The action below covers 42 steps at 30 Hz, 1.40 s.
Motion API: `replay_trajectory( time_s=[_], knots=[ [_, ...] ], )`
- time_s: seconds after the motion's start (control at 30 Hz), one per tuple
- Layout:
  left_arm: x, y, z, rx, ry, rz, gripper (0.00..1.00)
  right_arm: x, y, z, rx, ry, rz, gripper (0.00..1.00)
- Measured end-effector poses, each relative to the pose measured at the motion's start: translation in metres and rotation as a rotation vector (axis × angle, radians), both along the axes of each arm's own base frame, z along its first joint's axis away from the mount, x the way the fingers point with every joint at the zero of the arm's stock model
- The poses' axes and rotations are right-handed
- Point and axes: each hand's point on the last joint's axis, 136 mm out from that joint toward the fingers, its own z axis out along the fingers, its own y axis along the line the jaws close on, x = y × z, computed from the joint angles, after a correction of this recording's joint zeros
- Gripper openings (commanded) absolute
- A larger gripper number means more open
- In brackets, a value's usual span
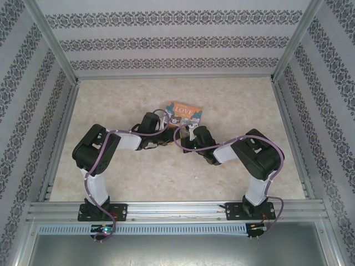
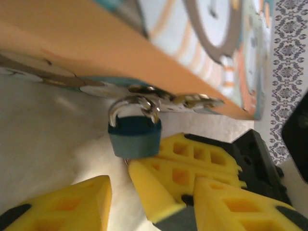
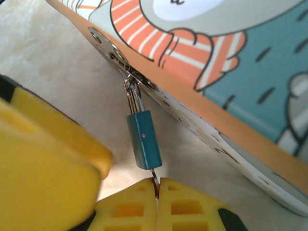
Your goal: Unlock the padlock with the key
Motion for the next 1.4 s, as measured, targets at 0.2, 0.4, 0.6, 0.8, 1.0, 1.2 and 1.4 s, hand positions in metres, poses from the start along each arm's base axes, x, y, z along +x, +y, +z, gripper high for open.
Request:
replay_trajectory(
  time_s=[0.2,0.4,0.6,0.8,1.0,1.2,1.4],
  knots=[
    [-0.002,0.026,0.024,-0.023,-0.048,0.052,0.59,-0.002,0.003,0.002,0.042,0.024,0.002,0.0],
    [0.004,0.06,0.033,-0.069,-0.089,0.152,0.59,-0.004,0.006,0.005,0.114,0.082,-0.006,0.0],
    [0.008,0.067,0.032,-0.13,-0.086,0.196,0.58,-0.003,0.006,0.008,0.201,0.157,-0.038,0.0],
    [0.013,0.061,0.028,-0.194,-0.062,0.197,0.57,-0.004,0.009,0.014,0.283,0.218,-0.067,0.0],
    [0.013,0.054,0.019,-0.231,-0.026,0.19,0.56,-0.001,0.01,0.019,0.344,0.253,-0.086,0.0],
    [0.014,0.044,0.019,-0.273,-0.014,0.176,0.56,-0.001,0.011,0.022,0.397,0.303,-0.11,0.0],
    [0.02,0.039,0.02,-0.305,-0.011,0.175,0.55,-0.003,0.014,0.025,0.444,0.347,-0.124,0.0]
  ],
)
